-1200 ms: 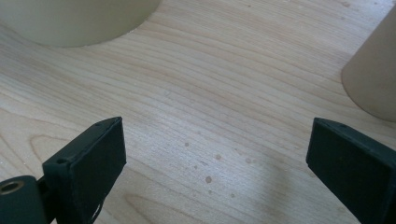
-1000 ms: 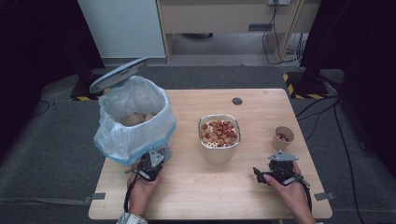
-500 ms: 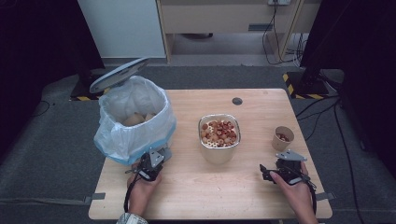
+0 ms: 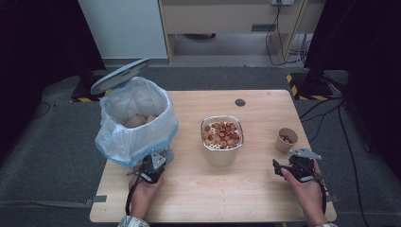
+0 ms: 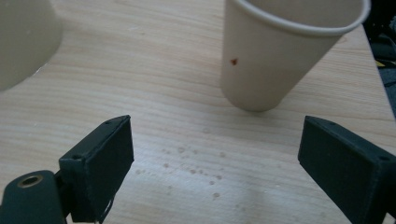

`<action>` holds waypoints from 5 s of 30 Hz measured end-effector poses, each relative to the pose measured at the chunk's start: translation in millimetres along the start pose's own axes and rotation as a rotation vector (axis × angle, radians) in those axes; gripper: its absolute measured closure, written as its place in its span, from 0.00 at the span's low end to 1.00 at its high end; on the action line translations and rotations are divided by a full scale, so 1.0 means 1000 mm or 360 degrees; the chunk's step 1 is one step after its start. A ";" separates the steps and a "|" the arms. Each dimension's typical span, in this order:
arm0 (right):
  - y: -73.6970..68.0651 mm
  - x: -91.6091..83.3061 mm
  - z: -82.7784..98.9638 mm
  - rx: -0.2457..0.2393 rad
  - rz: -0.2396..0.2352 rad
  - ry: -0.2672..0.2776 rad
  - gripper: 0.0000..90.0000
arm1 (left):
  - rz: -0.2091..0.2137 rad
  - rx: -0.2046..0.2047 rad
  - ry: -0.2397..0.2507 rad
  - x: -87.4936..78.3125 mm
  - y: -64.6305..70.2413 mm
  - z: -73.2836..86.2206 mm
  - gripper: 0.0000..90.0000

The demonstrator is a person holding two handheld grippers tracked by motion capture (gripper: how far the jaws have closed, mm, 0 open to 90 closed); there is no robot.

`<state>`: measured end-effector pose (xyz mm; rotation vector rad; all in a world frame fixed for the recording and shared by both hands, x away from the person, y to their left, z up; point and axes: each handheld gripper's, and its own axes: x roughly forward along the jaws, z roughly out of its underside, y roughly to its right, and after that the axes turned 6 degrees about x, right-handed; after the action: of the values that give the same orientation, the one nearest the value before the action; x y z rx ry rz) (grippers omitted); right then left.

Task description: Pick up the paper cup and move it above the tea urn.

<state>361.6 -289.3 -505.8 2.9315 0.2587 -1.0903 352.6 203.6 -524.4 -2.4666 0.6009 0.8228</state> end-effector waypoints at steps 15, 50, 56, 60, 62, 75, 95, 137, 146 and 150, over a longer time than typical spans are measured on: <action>0.027 0.017 -0.035 0.0041 -0.0060 0.0034 0.07 | -0.0005 0.0005 -0.0002 0.000 0.000 0.000 0.99; 0.039 0.056 -0.038 0.0039 -0.0161 0.0203 0.36 | -0.0004 0.0002 0.0001 0.000 0.000 0.000 0.99; 0.032 0.048 -0.044 -0.0043 -0.0202 0.0234 0.37 | -0.0003 0.0000 0.0003 0.000 0.000 0.000 0.99; 0.029 0.044 -0.048 -0.0092 -0.0227 0.0229 0.38 | -0.0002 -0.0003 0.0005 0.000 0.000 0.000 0.99; 0.028 0.042 -0.051 -0.0122 -0.0231 0.0230 0.38 | -0.0002 -0.0002 0.0005 0.000 0.000 0.000 0.99; 0.028 0.021 -0.082 -0.0339 -0.0273 0.0248 0.38 | -0.0005 0.0001 0.0004 0.001 0.000 0.000 0.99; 0.020 0.000 -0.138 -0.0561 -0.0313 0.0318 0.38 | -0.0004 0.0000 0.0005 0.001 0.000 0.000 0.99; -0.018 -0.026 -0.215 -0.0929 -0.0364 0.0460 0.38 | -0.0005 0.0000 0.0006 0.001 0.000 0.000 0.99; -0.031 -0.026 -0.225 -0.0981 -0.0387 0.0473 0.38 | -0.0005 -0.0001 0.0008 0.001 0.001 0.000 0.99; -0.037 -0.025 -0.228 -0.1005 -0.0391 0.0469 0.38 | -0.0005 -0.0001 0.0008 0.001 0.001 0.000 0.99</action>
<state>484.8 -242.7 -314.9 2.4976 0.8127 -0.4504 352.9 203.0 -525.0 -2.4703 0.5984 0.8159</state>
